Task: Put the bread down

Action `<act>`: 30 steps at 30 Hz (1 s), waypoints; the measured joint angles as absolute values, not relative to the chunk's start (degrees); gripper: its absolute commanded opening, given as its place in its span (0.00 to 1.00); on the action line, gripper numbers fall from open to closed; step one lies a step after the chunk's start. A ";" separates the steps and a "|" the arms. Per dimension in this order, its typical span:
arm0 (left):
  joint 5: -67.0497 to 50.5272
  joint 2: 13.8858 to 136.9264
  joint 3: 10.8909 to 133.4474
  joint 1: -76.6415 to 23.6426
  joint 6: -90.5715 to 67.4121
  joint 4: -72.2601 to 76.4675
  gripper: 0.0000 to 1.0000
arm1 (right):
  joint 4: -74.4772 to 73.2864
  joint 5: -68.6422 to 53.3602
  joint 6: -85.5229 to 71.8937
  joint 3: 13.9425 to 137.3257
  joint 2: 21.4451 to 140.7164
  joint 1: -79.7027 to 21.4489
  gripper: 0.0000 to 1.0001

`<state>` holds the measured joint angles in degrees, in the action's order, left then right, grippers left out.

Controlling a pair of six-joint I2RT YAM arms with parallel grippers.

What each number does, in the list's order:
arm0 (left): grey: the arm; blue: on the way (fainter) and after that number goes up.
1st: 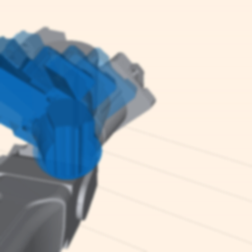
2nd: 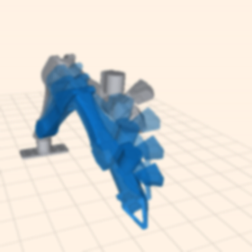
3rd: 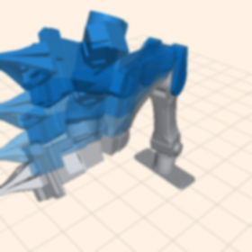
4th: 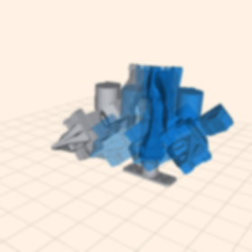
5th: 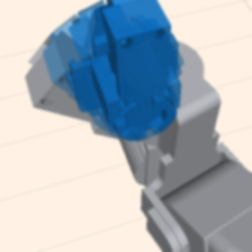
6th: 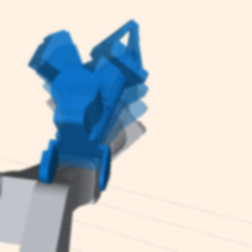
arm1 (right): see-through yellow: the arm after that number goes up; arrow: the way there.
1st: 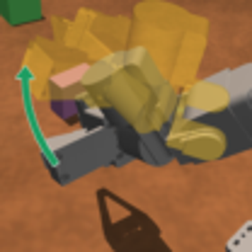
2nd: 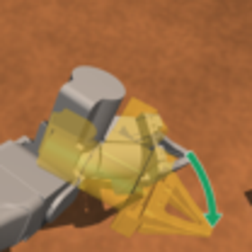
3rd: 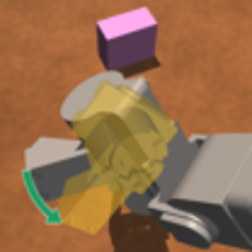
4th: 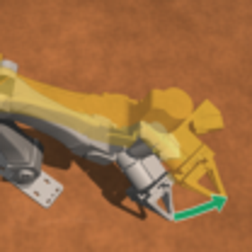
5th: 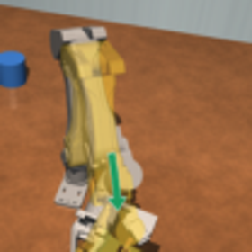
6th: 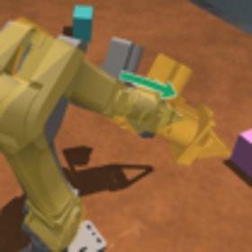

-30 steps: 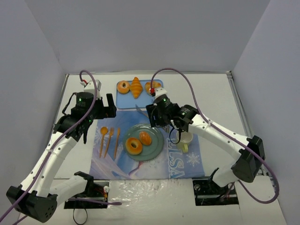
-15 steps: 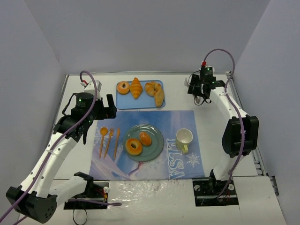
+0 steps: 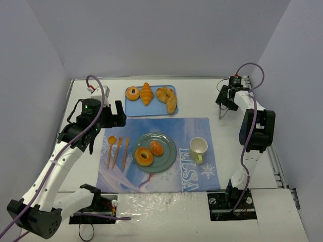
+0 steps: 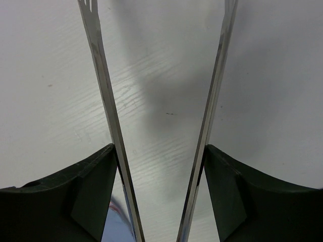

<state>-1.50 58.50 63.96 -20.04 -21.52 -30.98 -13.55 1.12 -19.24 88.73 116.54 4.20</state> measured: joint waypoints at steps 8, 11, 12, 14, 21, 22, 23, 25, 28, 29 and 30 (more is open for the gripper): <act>-1.52 58.50 63.96 -20.14 -21.52 -30.98 0.97 | -12.93 1.23 -19.71 88.75 119.90 4.99 0.72; -1.52 58.50 63.96 -20.14 -21.52 -30.98 0.97 | -12.24 1.19 -19.80 88.72 119.90 4.89 0.77; -1.50 58.50 63.96 -20.14 -21.52 -30.98 0.97 | -12.19 1.16 -19.84 88.68 119.90 4.89 0.78; -1.51 58.50 63.96 -20.14 -21.52 -30.98 0.97 | -12.10 1.07 -19.89 88.61 119.92 4.89 0.80; -1.50 58.50 63.96 -20.14 -21.52 -30.98 0.97 | -11.32 0.93 -19.92 88.49 121.45 4.89 0.81; -1.50 58.50 63.96 -20.15 -21.52 -30.98 0.97 | -11.16 0.93 -19.92 88.31 121.64 4.87 0.81; -1.50 58.50 63.96 -20.17 -21.52 -30.98 0.97 | -11.00 0.93 -19.93 88.07 121.78 4.86 0.81; -1.50 58.50 63.96 -20.18 -21.52 -30.98 0.97 | -10.89 0.97 -19.98 87.48 121.78 4.79 0.81; -1.50 58.50 63.96 -20.18 -21.52 -30.98 0.97 | -10.48 1.31 -20.08 86.99 121.53 4.29 0.83; -1.50 58.50 63.96 -20.18 -21.52 -30.98 0.97 | -10.44 1.66 -20.10 86.62 121.21 4.14 0.84; -1.50 58.50 63.96 -20.18 -21.52 -30.98 0.97 | -10.52 2.14 -20.12 86.00 120.58 3.90 0.84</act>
<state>-1.50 58.50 63.96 -20.18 -21.52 -30.98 -10.52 2.14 -20.12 86.00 120.58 3.90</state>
